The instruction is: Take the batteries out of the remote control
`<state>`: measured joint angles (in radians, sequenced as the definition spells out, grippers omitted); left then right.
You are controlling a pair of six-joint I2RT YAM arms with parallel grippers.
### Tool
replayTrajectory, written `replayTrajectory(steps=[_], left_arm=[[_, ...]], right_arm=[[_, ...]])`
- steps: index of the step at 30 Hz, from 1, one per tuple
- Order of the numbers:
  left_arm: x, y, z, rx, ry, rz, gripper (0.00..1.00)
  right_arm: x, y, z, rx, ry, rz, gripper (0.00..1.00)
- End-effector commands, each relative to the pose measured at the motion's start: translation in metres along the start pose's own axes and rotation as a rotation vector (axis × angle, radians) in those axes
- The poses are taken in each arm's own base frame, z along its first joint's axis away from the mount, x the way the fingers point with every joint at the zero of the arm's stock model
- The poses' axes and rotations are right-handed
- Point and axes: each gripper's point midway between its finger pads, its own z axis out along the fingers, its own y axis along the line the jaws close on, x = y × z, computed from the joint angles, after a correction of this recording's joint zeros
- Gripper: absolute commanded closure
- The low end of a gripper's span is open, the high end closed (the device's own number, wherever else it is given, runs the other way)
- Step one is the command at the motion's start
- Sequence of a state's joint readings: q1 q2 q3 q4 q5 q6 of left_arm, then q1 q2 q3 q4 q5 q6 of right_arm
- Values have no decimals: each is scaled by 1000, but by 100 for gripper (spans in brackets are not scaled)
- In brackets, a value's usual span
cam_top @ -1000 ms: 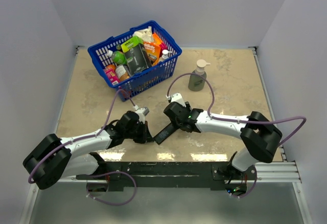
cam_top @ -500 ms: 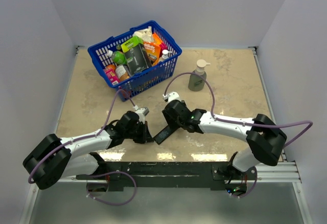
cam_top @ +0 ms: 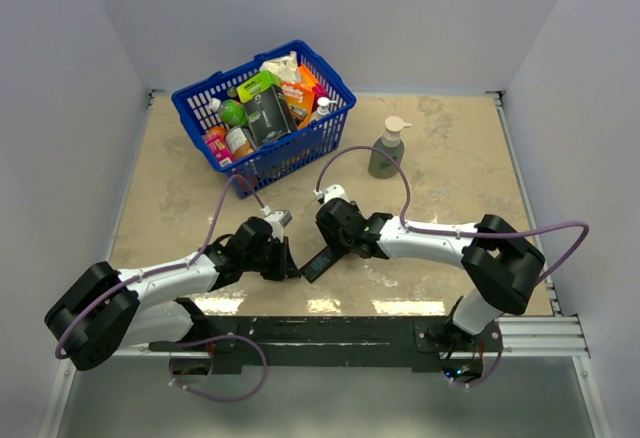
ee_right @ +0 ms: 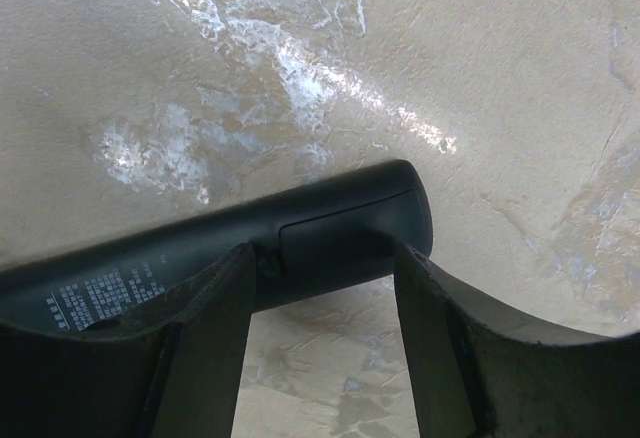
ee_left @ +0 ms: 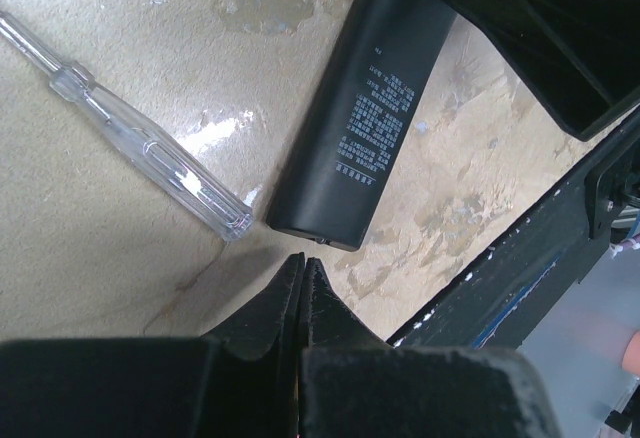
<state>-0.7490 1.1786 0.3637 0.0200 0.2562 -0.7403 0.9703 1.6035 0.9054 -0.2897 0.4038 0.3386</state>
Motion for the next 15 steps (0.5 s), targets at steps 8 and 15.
replayTrajectory(steps=[8,15], left_arm=[[-7,-5,-1,16,-33,24,100],[-9,-5,-2,17,-38,26,100]], right_arm=[[-4,-14,-4,76,3,-3,44],[-4,-9,-3,54,3,-1,43]])
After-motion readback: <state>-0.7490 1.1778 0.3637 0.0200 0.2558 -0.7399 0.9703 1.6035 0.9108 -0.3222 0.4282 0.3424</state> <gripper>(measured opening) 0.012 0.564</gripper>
